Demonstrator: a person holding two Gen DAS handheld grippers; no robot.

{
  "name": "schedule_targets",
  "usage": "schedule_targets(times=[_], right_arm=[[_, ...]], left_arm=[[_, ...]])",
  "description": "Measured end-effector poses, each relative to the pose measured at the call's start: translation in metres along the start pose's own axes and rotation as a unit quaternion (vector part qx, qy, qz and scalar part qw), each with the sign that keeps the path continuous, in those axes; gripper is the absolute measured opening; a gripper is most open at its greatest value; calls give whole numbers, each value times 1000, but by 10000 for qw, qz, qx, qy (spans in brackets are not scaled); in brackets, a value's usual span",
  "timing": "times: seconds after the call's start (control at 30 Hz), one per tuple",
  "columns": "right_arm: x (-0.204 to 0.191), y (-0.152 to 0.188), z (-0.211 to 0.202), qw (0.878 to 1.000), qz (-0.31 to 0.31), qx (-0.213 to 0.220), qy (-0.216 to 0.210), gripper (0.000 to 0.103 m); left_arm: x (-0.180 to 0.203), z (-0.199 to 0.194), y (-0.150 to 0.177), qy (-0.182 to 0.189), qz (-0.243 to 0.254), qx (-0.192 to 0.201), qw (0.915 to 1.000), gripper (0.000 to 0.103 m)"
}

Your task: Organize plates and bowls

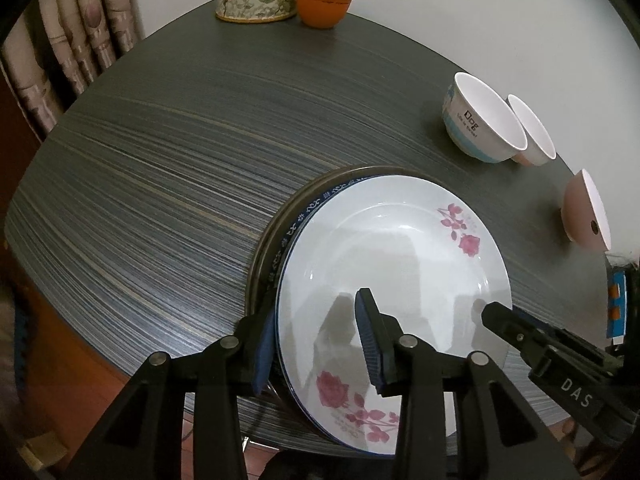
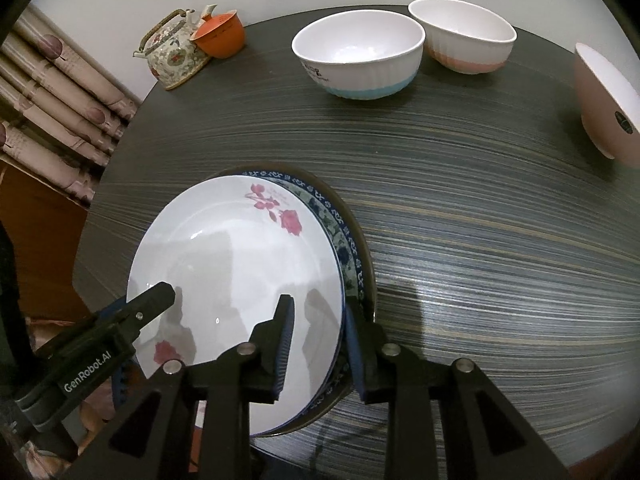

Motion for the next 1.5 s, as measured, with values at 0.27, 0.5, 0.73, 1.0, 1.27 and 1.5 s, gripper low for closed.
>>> schedule_targets(times=[0.27, 0.5, 0.73, 1.0, 1.27, 1.5], right_arm=[[-3, -1, -5, 10000, -19, 34, -2, 33], [3, 5, -18, 9997, 45, 241, -67, 33], [30, 21, -36, 9986, 223, 476, 44, 33], [93, 47, -67, 9945, 781, 611, 325, 33], [158, 78, -82, 9892, 1273, 662, 294, 33], [208, 90, -100, 9832, 1569, 905, 245, 33]], left_arm=[[5, -8, 1, -233, 248, 357, 9988, 44], [5, -15, 1, -343, 391, 598, 9969, 49], [6, -23, 1, -601, 505, 1078, 9911, 53], [8, -34, 3, -637, 548, 1434, 9861, 54], [9, -41, 3, -670, 503, 1698, 9819, 60], [44, -51, 12, -826, 763, 1737, 9784, 63]])
Point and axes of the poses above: each gripper's, at about its wrist camera, not at the fingertips, and z roughly the way its jaws point, x to its right, y to its underside, the point moved 1 cm from there along z, roughly the way its jaws point, and after that the axes turned 14 degrees about -z, right-handed, at the moved point
